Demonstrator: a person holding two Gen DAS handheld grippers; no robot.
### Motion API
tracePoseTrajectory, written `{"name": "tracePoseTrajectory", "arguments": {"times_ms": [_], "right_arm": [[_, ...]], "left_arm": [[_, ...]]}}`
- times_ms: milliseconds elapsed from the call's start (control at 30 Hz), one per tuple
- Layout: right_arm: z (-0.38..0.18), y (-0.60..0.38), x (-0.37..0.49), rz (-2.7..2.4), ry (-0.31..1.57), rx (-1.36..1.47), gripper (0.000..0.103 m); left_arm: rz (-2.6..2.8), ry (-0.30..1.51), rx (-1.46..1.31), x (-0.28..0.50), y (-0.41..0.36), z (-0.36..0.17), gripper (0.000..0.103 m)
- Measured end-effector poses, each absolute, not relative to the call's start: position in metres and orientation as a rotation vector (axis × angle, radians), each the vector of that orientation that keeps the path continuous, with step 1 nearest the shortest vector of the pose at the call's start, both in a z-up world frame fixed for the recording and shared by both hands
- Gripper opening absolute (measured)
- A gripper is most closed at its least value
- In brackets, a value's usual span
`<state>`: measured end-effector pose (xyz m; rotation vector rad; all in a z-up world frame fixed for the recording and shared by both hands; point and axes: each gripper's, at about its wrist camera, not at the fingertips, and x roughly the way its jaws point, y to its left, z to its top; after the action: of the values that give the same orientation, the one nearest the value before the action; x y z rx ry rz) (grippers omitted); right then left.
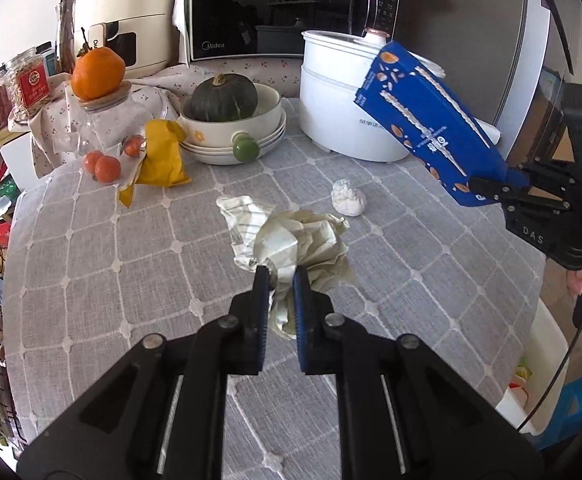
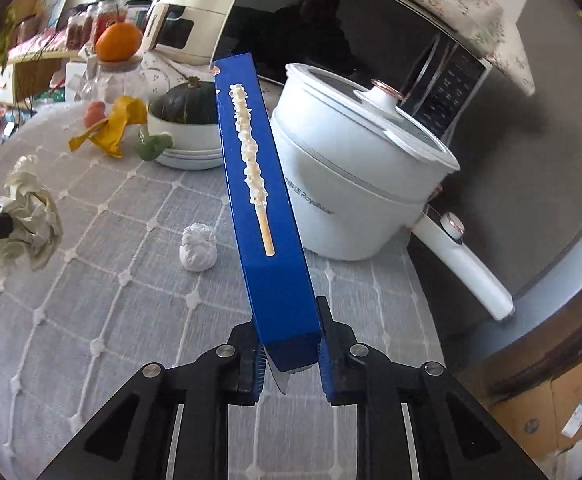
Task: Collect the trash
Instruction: 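Grasp the blue box with the right gripper while the left holds the tissue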
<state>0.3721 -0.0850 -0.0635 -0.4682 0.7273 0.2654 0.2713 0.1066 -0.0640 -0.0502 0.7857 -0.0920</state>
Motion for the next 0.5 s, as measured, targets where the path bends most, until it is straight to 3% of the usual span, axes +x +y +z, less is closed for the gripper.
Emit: {"name": "tracePoseTrajectory", "arguments": {"times_ms": [500], "right_arm": [[-0.004, -0.172, 0.234, 0.229, 0.788, -0.277, 0.022]], "left_arm": [[-0.210, 0.724, -0.066, 0.170, 0.052, -0.014, 0.013]]}}
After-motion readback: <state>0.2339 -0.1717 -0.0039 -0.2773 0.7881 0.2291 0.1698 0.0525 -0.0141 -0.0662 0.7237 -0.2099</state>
